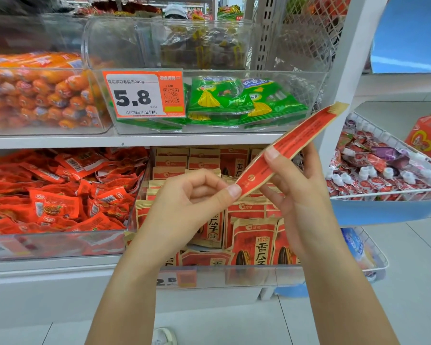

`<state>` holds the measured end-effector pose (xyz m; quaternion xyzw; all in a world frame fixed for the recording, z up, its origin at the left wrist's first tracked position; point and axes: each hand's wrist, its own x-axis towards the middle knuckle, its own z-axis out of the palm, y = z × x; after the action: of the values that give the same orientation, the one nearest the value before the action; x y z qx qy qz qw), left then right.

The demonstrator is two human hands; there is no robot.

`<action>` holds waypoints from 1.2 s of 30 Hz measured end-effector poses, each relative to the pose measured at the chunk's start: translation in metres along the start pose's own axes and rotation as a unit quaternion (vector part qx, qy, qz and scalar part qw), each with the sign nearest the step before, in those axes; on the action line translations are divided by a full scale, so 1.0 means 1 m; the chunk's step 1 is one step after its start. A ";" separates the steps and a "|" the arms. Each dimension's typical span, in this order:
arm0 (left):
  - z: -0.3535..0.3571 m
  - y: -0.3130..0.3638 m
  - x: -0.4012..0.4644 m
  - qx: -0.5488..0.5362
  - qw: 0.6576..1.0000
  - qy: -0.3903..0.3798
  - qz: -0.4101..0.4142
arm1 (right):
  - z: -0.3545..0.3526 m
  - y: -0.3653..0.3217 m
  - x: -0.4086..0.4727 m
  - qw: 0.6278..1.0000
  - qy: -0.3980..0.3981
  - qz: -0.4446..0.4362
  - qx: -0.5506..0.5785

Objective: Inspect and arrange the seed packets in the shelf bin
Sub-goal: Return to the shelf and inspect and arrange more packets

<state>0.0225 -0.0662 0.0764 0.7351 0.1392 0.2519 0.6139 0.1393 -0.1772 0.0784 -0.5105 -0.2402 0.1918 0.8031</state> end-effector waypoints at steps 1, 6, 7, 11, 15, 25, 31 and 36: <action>0.000 0.001 0.000 0.004 1.000 0.002 0.001 | 0.000 0.000 0.000 1.000 0.000 0.000 -0.002; -0.003 0.000 0.001 0.028 0.999 0.010 -0.010 | -0.003 0.003 0.001 1.000 -0.008 0.001 -0.005; -0.003 -0.001 0.002 0.029 0.999 0.012 -0.011 | -0.003 0.004 0.001 1.000 -0.012 0.001 -0.006; -0.005 -0.002 0.002 0.023 0.999 0.016 -0.016 | -0.002 0.005 0.002 1.000 -0.020 0.007 -0.006; -0.006 -0.003 0.002 0.020 0.999 0.018 -0.025 | -0.001 0.007 0.002 1.000 -0.026 0.014 0.001; -0.014 -0.001 0.001 -0.077 0.995 0.026 -0.055 | -0.002 0.004 0.004 1.000 -0.016 0.016 0.014; -0.023 -0.002 -0.002 -0.083 0.992 0.002 -0.096 | -0.014 -0.002 0.007 0.997 -0.027 0.037 0.057; -0.025 -0.006 -0.001 0.000 0.996 0.040 -0.077 | -0.009 0.003 0.005 1.000 -0.027 0.007 0.008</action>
<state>0.0084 -0.0449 0.0734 0.7118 0.2197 0.2329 0.6252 0.1486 -0.1793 0.0738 -0.5003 -0.2571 0.2130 0.7989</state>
